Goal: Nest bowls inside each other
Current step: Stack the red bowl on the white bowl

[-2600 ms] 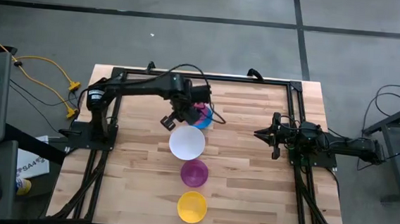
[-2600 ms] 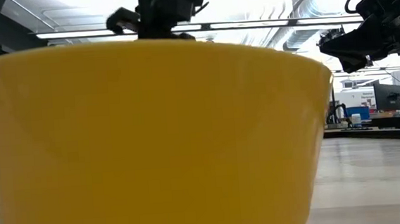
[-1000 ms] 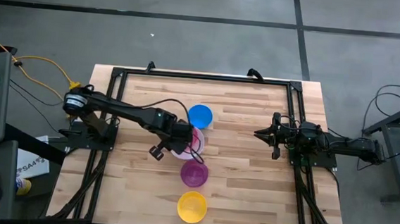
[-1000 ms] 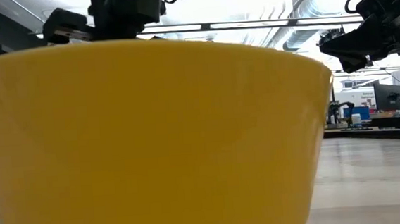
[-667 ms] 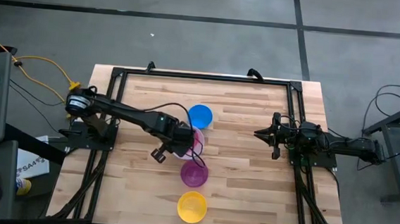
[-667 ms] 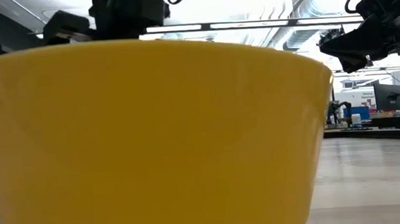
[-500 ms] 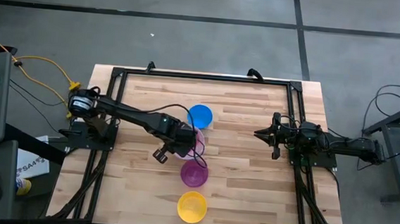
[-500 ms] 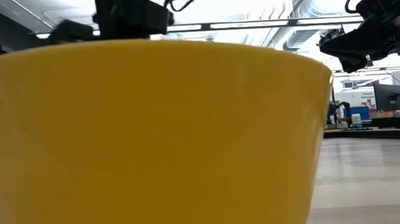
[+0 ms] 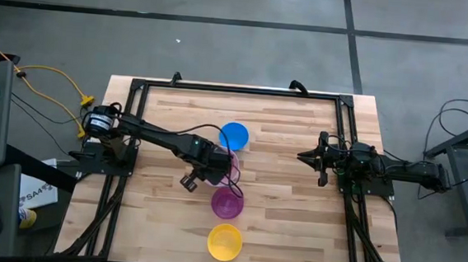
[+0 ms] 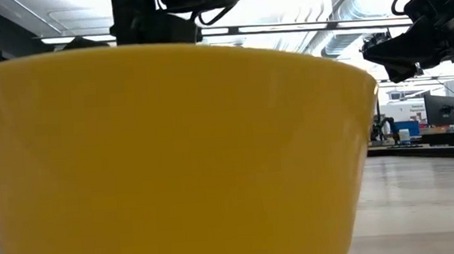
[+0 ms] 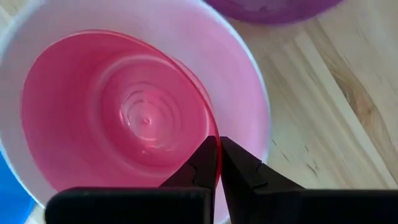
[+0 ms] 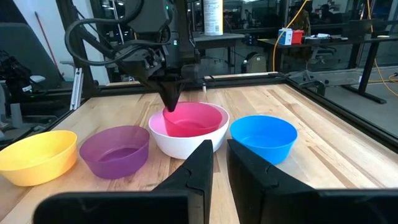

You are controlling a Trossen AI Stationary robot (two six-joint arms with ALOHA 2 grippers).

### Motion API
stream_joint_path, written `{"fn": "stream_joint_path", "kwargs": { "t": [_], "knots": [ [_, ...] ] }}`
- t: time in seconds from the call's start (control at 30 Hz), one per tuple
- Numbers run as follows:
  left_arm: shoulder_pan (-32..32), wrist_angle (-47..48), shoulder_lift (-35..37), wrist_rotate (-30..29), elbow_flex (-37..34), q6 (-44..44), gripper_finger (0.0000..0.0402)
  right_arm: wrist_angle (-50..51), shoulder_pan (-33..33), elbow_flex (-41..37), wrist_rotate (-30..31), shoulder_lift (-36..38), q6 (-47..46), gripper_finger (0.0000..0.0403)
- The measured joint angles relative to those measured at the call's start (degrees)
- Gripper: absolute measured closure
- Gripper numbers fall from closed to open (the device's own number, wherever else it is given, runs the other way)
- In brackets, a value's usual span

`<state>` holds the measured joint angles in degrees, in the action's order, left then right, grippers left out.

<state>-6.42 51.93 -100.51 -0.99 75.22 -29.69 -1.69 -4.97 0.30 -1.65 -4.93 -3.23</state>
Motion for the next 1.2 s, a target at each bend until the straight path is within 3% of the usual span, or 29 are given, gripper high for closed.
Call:
{"fn": "stream_joint_path", "kwargs": {
  "t": [1.2],
  "knots": [
    [0.04,-2.25,-2.6,-0.07,-0.13,-1.53,0.0384,-0.02,-0.02,-0.01,0.0,-0.02,-0.02,0.0364]
  ]
}}
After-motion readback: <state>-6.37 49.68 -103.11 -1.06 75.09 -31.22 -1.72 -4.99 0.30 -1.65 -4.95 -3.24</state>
